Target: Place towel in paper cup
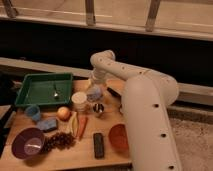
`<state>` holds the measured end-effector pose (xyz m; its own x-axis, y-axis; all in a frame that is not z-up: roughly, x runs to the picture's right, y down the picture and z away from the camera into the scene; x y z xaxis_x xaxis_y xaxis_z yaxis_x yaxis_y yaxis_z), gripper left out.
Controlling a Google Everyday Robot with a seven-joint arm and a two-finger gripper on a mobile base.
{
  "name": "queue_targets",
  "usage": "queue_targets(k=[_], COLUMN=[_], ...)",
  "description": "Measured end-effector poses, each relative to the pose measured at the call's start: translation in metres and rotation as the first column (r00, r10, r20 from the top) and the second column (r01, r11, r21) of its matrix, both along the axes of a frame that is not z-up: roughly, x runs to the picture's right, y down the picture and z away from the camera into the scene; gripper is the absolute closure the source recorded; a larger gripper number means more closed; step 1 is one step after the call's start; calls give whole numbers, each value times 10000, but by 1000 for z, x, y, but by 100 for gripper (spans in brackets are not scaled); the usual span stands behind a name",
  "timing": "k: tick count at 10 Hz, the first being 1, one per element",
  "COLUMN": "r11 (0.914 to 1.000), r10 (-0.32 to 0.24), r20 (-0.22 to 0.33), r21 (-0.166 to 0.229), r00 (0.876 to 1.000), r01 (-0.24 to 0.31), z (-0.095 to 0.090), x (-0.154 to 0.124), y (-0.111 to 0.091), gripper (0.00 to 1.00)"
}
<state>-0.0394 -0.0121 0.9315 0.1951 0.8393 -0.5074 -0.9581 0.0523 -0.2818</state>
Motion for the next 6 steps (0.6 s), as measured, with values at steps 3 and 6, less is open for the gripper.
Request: queue_targets(k=[3, 6], r11=[10000, 9996], r10=[-34, 246], r20=[-24, -227], r21=[-8, -120], r00=[10000, 9994], r01=[34, -249], z=[1, 12], x=[0, 3], y=[1, 16], gripper=[20, 20])
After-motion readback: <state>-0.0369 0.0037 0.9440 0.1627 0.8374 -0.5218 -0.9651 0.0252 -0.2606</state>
